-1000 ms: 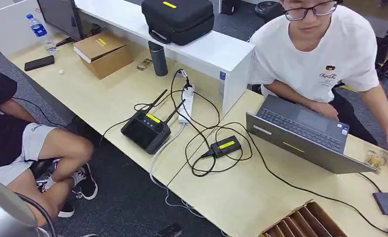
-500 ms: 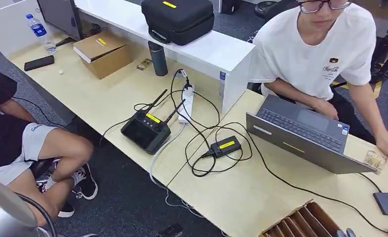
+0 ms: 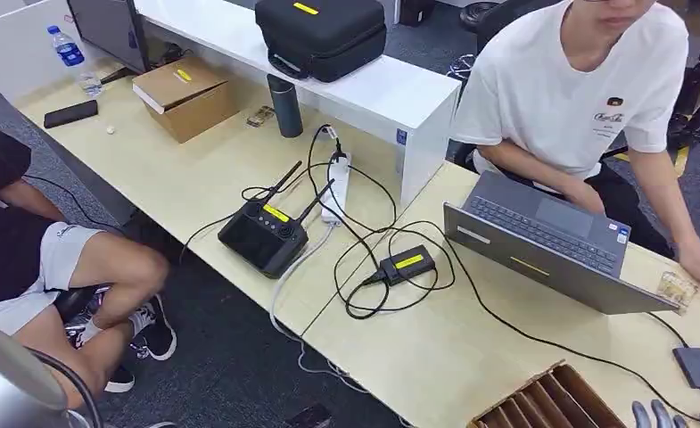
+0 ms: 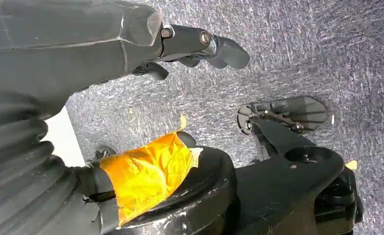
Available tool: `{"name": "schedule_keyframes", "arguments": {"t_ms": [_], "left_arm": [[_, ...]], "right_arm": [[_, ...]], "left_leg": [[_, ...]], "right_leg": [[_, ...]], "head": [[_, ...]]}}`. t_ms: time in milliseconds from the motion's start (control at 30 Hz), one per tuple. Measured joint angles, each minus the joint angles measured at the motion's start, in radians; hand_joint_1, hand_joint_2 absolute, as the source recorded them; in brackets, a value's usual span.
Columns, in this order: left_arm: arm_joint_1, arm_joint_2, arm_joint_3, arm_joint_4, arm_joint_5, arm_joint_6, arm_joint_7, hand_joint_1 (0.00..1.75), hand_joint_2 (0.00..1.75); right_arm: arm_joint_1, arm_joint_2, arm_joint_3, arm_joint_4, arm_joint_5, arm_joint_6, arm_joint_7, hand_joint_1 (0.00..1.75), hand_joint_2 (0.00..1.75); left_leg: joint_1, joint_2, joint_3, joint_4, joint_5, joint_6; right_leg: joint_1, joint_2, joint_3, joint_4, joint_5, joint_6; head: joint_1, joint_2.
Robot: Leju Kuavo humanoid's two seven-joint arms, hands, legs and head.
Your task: Pass the card to the sensor for recognition and then transmit it.
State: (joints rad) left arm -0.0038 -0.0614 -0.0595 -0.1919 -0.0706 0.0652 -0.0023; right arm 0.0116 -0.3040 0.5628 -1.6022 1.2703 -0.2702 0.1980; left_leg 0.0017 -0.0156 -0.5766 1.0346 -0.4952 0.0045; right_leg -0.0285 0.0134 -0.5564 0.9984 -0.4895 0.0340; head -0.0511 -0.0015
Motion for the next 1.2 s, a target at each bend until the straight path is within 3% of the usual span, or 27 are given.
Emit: {"name": "schedule_keyframes", "arguments": {"t_ms": [267,1200], "left_arm": [[0.0,0.0,0.0,0.0,0.003,0.001,0.0,0.0,1.75],[0.0,0.0,0.0,0.0,0.008,0.006,0.001,0.0,1.75]], "right_arm": [[-0.025,-0.025,-0.042,-0.011,-0.02,0.06,0.008,0.0,1.75],[-0.016,-0.025,-0.046,-0.008,-0.035,0.063,-0.009,0.0,1.75]], "left_leg": [[0.0,0.0,0.0,0.0,0.0,0.0],[0.0,0.0,0.0,0.0,0.0,0.0]], "right_leg": [[0.0,0.0,0.0,0.0,0.0,0.0],[0.0,0.0,0.0,0.0,0.0,0.0]], "head": [[0.0,0.0],[0.0,0.0]]}}
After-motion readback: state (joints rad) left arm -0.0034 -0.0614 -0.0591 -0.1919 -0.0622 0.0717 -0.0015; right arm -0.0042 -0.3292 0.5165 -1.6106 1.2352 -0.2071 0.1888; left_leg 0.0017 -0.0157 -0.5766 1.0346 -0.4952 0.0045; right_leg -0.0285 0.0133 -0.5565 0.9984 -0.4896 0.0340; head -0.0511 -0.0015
